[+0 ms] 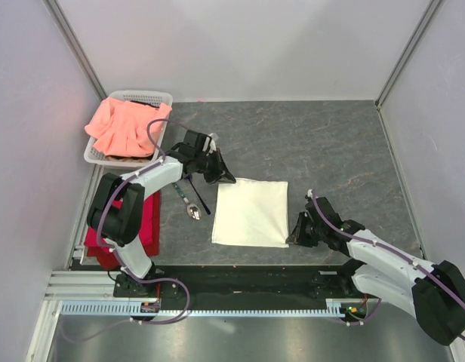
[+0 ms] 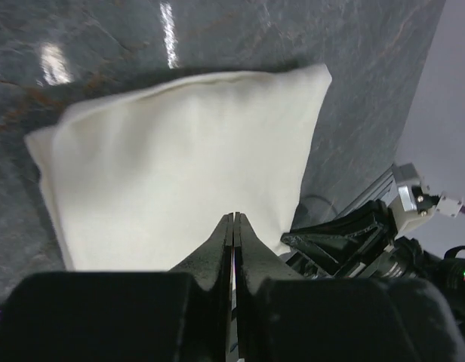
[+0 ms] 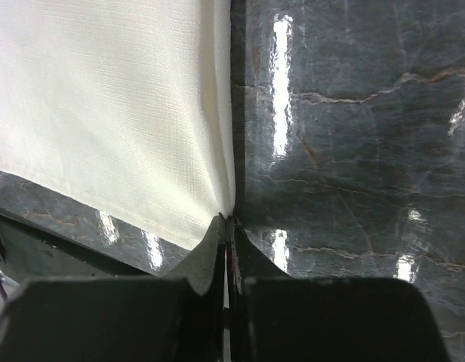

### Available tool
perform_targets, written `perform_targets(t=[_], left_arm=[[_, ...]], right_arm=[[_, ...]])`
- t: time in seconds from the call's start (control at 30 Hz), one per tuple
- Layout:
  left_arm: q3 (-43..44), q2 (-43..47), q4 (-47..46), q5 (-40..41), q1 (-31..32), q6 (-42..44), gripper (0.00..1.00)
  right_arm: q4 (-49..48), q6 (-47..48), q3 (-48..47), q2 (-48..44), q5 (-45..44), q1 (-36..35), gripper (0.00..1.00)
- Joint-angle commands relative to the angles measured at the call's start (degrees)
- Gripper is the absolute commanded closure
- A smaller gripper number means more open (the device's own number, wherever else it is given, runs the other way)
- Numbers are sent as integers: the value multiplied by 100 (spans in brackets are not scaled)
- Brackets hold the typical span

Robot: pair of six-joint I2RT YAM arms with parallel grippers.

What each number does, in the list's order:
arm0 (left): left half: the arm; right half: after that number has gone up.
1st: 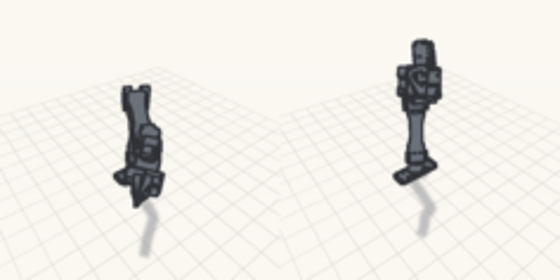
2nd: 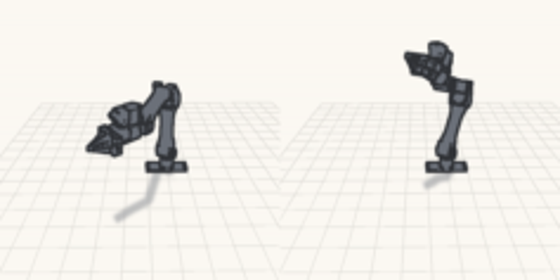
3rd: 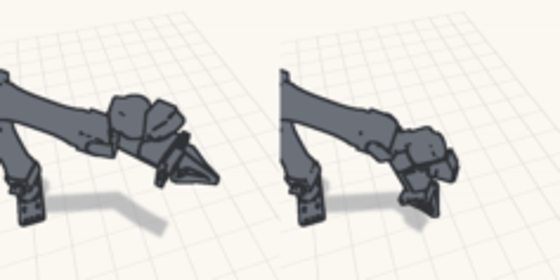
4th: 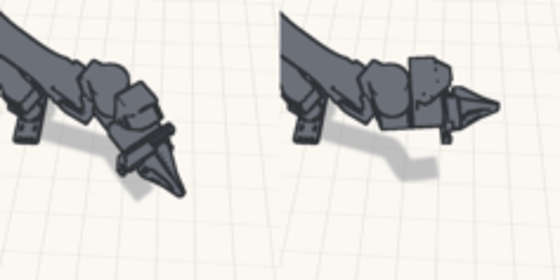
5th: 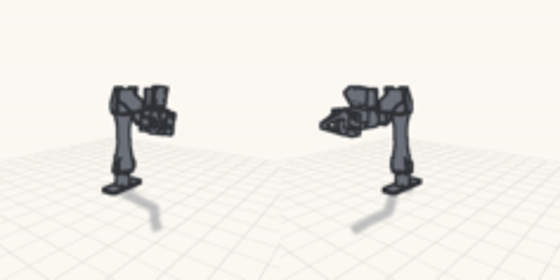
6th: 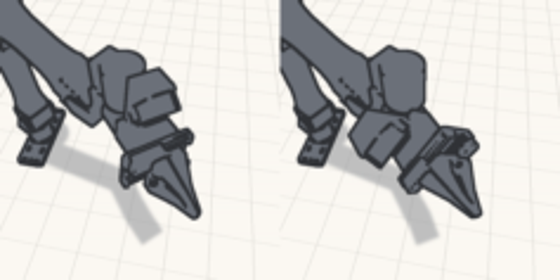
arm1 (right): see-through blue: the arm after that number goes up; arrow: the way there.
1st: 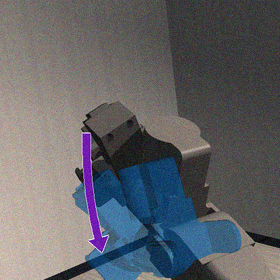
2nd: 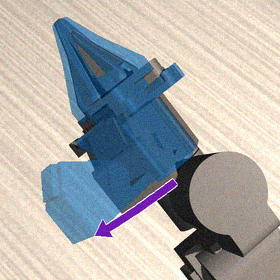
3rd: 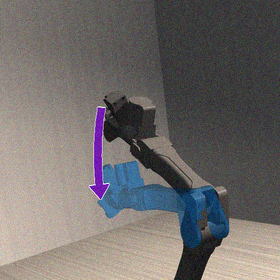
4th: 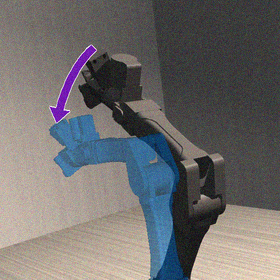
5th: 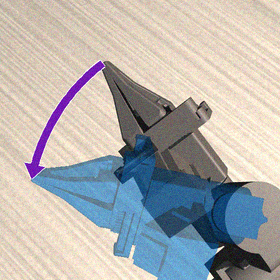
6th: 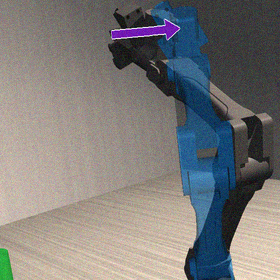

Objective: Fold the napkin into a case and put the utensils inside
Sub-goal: Smooth out the lower triangle-folded napkin at the center of the board.

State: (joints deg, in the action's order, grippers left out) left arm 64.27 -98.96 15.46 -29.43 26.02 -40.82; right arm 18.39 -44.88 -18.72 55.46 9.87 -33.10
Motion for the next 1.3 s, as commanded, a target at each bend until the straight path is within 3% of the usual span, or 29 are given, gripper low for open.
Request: perform_targets(t=[0.0, 0.03, 0.1, 0.13, 0.2, 0.3, 0.37, 0.5, 0.77, 1.27], left_arm=[[243, -229, -438, -344, -439, -295, 94], [287, -247, -448, -353, -475, -313, 94], [419, -291, -439, -335, -545, -295, 88], [472, -308, -361, -309, -563, -217, 84], [603, -334, -176, -56, -633, -42, 73], [718, -457, 62, 122, -747, 100, 64], [814, -563, 149, 130, -800, 144, 59], [990, -862, 299, 192, -906, 275, 59], [1237, -1292, 598, 395, -985, 513, 53], [991, -1346, 581, 201, -994, 540, 57]], right_arm=[[59, -407, 176, -333, -327, -3, 100], [103, -425, 141, -482, -389, 5, 99], [269, -277, -173, -545, -608, 23, 83], [375, -197, -350, -467, -748, 58, 65], [560, 223, -877, -239, -873, 285, 45], [508, 899, -1528, 638, -688, 750, 38], [315, 1147, -1922, 1000, -636, 980, 37], [-107, 1570, -2486, 2036, -14, 1577, 35], [-529, 1922, -3164, 2952, 427, 2088, 38], [-1250, 1878, -3270, 3858, 885, 2133, 44]])
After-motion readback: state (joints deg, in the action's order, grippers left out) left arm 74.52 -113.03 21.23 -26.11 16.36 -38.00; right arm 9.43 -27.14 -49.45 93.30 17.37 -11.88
